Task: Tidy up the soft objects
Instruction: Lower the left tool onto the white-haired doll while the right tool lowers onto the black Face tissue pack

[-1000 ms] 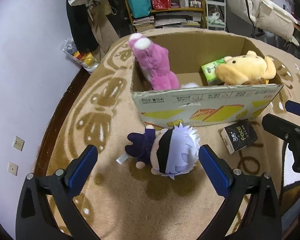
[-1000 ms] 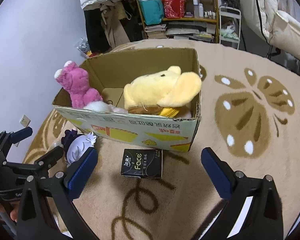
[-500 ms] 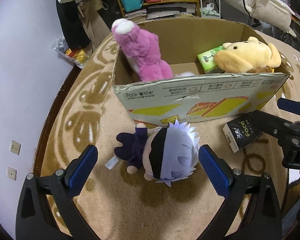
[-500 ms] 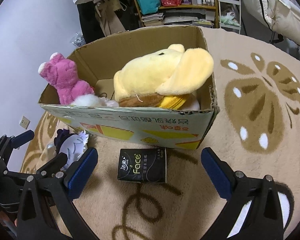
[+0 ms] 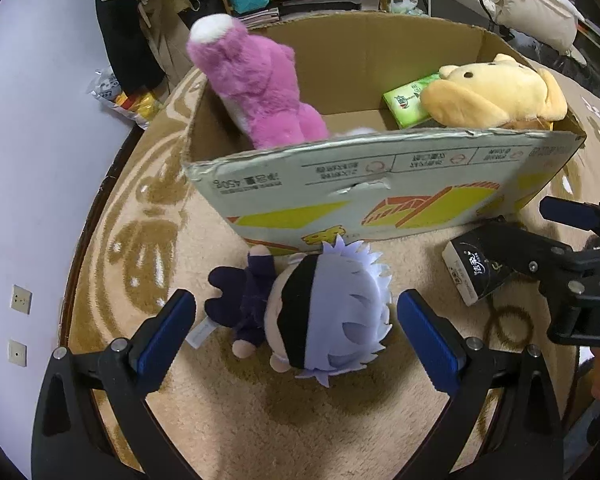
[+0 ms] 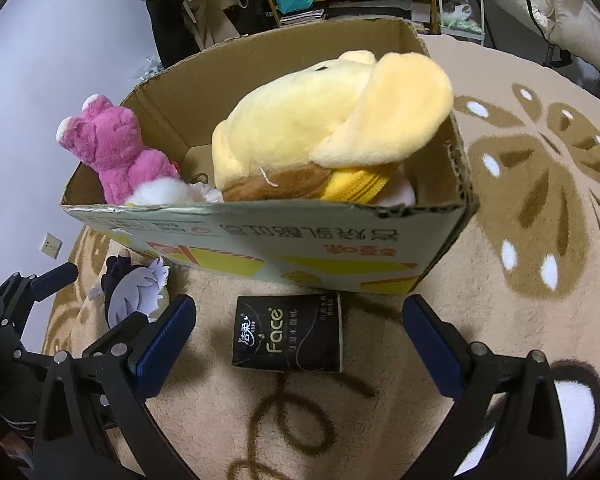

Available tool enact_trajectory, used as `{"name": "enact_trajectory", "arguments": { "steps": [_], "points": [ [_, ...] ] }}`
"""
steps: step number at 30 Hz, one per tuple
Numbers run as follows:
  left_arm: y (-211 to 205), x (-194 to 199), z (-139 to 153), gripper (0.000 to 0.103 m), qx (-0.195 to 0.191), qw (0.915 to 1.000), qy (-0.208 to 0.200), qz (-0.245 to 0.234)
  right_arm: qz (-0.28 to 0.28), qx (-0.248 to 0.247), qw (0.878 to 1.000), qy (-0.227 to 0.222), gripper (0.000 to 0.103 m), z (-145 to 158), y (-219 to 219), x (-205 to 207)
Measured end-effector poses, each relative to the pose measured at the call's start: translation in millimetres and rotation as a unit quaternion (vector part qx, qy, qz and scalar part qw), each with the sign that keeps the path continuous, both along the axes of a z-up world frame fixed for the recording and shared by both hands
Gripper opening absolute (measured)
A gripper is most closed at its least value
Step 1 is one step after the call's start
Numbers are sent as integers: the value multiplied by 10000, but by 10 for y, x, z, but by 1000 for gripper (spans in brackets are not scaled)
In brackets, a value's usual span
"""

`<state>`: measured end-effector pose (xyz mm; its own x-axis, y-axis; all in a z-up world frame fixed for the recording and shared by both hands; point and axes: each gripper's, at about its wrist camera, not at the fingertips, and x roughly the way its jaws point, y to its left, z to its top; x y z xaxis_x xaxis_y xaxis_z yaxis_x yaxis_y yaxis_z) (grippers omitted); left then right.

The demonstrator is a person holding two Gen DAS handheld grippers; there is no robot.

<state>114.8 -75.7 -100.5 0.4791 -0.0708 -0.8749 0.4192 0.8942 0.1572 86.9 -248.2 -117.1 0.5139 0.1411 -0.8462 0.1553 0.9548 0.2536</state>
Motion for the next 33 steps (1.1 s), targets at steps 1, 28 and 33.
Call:
{"name": "enact_trajectory", "arguments": {
  "steps": [1, 28, 33],
  "points": [
    [-5, 4, -10, 100, 7, 10000, 11, -6, 3, -1, 10000, 11, 103, -7, 2, 7],
    [-144, 106, -332, 88, 497, 9987, 127, -43, 298, -154, 9979, 549, 100, -329, 131, 131],
    [-84, 64, -323, 82, 406, 9991, 112, 59, 359, -384, 9967, 613, 89, -364, 203, 112]
  ]
}}
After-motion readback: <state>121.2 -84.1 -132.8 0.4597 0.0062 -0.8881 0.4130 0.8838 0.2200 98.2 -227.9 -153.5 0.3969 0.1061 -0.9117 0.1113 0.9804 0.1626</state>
